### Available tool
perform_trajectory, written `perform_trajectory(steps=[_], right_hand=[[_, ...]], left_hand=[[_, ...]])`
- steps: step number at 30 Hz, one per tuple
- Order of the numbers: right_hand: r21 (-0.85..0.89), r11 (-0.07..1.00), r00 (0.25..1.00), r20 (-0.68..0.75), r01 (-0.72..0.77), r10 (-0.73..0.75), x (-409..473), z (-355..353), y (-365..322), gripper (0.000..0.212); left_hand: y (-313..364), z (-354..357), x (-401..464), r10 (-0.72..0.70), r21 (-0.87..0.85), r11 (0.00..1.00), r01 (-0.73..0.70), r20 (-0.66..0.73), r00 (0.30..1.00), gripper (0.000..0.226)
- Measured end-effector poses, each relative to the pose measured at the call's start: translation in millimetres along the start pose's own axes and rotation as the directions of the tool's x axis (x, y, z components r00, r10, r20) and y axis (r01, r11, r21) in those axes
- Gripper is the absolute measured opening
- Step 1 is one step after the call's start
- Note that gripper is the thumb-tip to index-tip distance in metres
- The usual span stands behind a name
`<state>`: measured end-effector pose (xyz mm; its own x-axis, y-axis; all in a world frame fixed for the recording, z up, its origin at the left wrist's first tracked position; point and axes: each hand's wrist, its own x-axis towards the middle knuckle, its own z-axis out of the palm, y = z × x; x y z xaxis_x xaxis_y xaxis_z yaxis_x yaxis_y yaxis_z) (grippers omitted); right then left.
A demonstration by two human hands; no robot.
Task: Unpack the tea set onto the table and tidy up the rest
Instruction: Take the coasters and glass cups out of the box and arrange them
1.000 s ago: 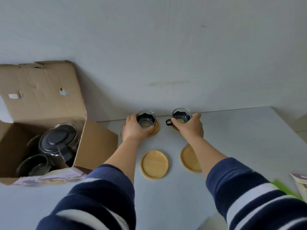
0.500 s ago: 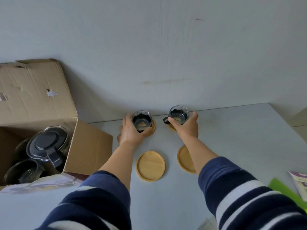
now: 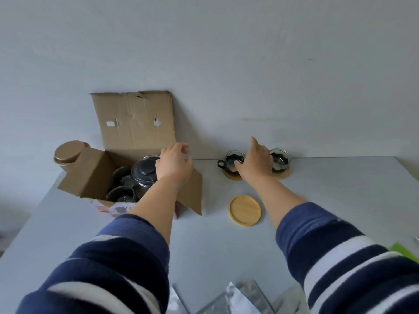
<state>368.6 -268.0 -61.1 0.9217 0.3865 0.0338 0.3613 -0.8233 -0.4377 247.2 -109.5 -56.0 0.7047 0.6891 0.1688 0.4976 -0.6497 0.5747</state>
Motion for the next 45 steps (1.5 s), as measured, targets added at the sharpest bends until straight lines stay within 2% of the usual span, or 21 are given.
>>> perform_trajectory(steps=[4,8,11,14,17,21,24,27,29,31,34,37,39,42,43,45], right_hand=[[-0.035,0.984,0.979,0.116,0.175,-0.170,-21,16,-67,0.073],[0.006,0.937,0.923,0.168,0.349,-0.345,-40,43,-132,0.063],[0.022,0.880,0.859,0.207,0.475,-0.469,-47,65,-174,0.057],[-0.022,0.816,0.791,0.261,0.578,-0.553,-49,86,-209,0.054],[-0.211,0.764,0.774,0.364,0.610,-0.517,-46,107,-238,0.054],[-0.465,0.685,0.801,0.512,0.561,-0.309,-43,131,-270,0.060],[-0.553,0.660,0.824,0.535,0.508,-0.187,-38,152,-286,0.065],[-0.576,0.686,0.852,0.509,0.445,-0.126,-35,165,-295,0.056],[-0.559,0.715,0.869,0.474,0.420,-0.141,-36,162,-296,0.050],[-0.511,0.750,0.877,0.443,0.419,-0.188,-38,152,-296,0.052],[-0.370,0.834,0.880,0.402,0.408,-0.253,-42,126,-294,0.069],[-0.222,0.911,0.895,0.369,0.347,-0.251,-41,96,-288,0.088],[-0.121,0.948,0.904,0.357,0.294,-0.235,-40,75,-281,0.085],[0.001,0.971,0.929,0.289,0.241,-0.231,-39,47,-265,0.065],[0.030,0.973,0.936,0.268,0.227,-0.227,-39,39,-258,0.064],[0.097,0.976,0.949,0.234,0.195,-0.213,-41,27,-241,0.075]], left_hand=[[-48,-55,-14,-0.093,0.148,0.983,0.109,-0.112,0.989,0.037],[-109,-88,-27,-0.248,0.366,0.892,0.266,-0.097,0.964,0.059],[-141,-93,-38,-0.339,0.400,0.856,0.328,-0.046,0.940,0.089],[-162,-90,-47,-0.313,0.346,0.885,0.310,-0.050,0.948,0.113],[-171,-87,-55,-0.231,0.277,0.928,0.247,-0.092,0.969,0.114],[-174,-85,-60,-0.204,0.262,0.938,0.228,-0.115,0.972,0.113],[-177,-83,-59,-0.209,0.241,0.942,0.232,-0.117,0.971,0.114],[-178,-81,-56,-0.220,0.223,0.944,0.244,-0.125,0.967,0.113],[-177,-81,-56,-0.223,0.235,0.940,0.249,-0.134,0.966,0.111],[-176,-81,-55,-0.221,0.256,0.934,0.251,-0.139,0.965,0.110],[-171,-85,-54,-0.245,0.303,0.915,0.269,-0.113,0.963,0.106],[-162,-91,-48,-0.294,0.414,0.863,0.289,-0.052,0.954,0.099],[-154,-95,-40,-0.285,0.548,0.802,0.238,0.000,0.959,0.088],[-142,-96,-22,-0.261,0.693,0.715,0.088,0.149,0.954,0.063],[-139,-94,-16,-0.283,0.713,0.699,0.060,0.199,0.938,0.053],[-134,-90,-6,-0.375,0.759,0.651,0.030,0.287,0.881,0.042]])
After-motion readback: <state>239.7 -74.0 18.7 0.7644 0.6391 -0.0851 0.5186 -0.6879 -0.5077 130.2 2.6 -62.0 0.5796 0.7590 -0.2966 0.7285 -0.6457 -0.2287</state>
